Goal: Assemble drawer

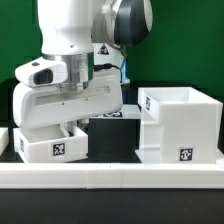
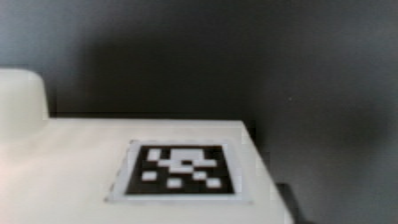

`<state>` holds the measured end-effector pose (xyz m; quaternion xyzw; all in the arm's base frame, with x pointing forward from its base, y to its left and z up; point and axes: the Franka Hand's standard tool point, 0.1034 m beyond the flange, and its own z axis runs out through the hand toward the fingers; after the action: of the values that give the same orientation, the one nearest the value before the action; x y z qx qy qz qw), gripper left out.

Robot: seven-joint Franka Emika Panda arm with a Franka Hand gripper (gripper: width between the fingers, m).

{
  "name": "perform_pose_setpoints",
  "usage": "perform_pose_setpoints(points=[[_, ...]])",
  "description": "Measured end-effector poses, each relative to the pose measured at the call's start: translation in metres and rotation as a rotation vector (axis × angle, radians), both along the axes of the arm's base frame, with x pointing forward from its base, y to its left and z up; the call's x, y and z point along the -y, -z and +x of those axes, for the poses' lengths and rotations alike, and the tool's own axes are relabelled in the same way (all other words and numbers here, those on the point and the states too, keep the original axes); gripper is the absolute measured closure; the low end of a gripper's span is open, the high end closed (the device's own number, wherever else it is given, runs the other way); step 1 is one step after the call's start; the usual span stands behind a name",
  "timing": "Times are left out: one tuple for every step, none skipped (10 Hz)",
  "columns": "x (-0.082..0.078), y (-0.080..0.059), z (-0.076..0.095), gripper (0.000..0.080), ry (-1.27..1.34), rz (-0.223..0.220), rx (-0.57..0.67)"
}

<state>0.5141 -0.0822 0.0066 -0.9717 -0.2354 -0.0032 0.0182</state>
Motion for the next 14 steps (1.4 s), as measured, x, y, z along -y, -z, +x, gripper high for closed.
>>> perform_pose_setpoints(points=[[0.000, 0.000, 0.000, 0.0758, 0.000, 0.000, 0.001], [0.000, 0.000, 0.000, 0.0758, 0.000, 0.000, 0.001], [0.000, 0.000, 0.000, 0.0758, 0.000, 0.000, 0.001], [0.000, 0.000, 0.000, 0.0758, 0.000, 0.000, 0.001], [0.000, 0.000, 0.000, 0.0758, 0.000, 0.000, 0.001], [0.000, -0.003, 0.001, 0.0758, -0.013, -0.001, 0.002], [-0.004, -0.013, 0.003, 0.0758, -0.076, -0.006, 0.002], [-0.008, -0.022, 0.002, 0.0758, -0.151, -0.011, 0.002], [-0.011, -0.025, -0.003, 0.0758, -0.192, -0.004, -0.015], [-0.013, -0.027, -0.006, 0.0758, -0.196, -0.004, -0.017], [-0.012, -0.029, -0.006, 0.0758, -0.199, -0.003, -0.020], [-0.012, -0.027, -0.007, 0.0758, -0.208, -0.002, -0.022], [-0.012, -0.027, -0.008, 0.0758, -0.208, -0.002, -0.023], [-0.012, -0.027, -0.008, 0.0758, -0.209, -0.002, -0.024]])
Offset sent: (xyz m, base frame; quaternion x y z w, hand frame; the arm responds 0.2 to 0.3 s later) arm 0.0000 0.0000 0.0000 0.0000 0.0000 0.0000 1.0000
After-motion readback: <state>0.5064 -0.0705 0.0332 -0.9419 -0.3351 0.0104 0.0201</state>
